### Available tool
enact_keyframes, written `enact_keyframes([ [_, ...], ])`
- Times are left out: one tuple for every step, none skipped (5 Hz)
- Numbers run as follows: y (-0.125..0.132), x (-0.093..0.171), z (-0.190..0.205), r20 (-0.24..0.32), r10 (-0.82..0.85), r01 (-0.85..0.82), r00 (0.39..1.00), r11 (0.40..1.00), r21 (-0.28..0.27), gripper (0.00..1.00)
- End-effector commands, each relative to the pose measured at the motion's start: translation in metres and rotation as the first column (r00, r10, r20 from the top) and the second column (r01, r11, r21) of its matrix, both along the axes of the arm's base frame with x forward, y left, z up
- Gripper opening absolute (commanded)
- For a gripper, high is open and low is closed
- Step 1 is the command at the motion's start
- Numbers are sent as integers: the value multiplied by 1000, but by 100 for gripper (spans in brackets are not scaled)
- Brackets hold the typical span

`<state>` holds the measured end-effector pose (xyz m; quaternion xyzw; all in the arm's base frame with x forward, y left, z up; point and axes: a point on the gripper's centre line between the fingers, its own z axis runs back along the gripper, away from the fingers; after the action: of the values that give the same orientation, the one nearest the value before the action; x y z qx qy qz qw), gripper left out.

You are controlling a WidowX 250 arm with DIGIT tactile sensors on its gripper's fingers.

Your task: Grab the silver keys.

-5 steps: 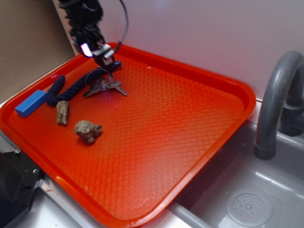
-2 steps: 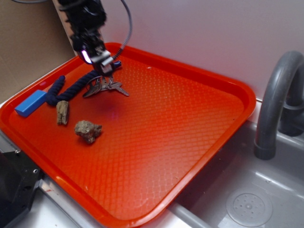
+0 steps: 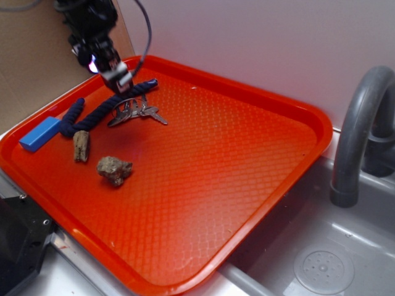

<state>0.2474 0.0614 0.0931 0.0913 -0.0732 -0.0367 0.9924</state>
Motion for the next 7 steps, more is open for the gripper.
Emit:
enact_keyframes([
  [-7,12,-17,11,-62,62,998,998,-1,100],
  [2,18,-27,-13,-51,51,999,999,-16,100],
  [2,21,-41,-60,-44,44,997,999,2,100],
  [1,23,-36,-48,-12,12,999,1000,4,0],
  [-1,12,-29,-44,-9,8,999,1000,-11,0],
  [-2,3,-17,-24,-9,8,1000,1000,-15,0],
  [-1,-3,-5,-12,9,-9,1000,1000,-7,0],
])
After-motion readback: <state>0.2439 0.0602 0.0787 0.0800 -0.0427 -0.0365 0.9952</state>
